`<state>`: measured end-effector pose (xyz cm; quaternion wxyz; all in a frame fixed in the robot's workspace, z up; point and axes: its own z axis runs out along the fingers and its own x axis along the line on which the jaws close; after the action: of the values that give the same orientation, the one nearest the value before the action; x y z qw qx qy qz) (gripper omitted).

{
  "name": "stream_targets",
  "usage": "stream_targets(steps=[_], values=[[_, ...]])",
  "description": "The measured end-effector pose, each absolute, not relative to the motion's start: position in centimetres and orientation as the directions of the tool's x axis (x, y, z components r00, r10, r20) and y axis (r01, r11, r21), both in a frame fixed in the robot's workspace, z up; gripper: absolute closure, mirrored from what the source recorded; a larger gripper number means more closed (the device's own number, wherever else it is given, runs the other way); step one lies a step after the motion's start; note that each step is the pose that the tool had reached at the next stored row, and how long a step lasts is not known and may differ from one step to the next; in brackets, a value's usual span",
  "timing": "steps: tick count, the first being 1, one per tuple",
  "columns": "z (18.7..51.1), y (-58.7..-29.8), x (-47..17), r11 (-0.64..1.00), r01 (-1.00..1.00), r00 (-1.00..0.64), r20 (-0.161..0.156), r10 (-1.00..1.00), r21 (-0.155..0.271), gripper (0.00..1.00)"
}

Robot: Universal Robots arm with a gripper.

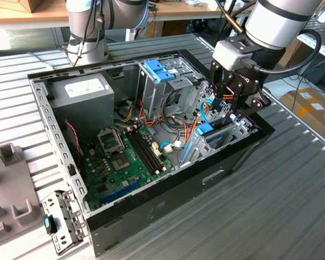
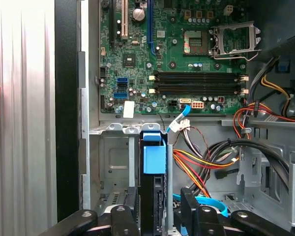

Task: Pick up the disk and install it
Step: 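Insert the first disk wire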

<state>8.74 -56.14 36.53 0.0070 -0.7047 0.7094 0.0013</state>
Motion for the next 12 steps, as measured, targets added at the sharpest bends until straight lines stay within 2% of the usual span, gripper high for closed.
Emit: stream_targets(steps=[12], values=[[36.55,-55.03,9.05,0.007,-1.0,-0.007,-0.011,-1.0,-0.008,0.52]])
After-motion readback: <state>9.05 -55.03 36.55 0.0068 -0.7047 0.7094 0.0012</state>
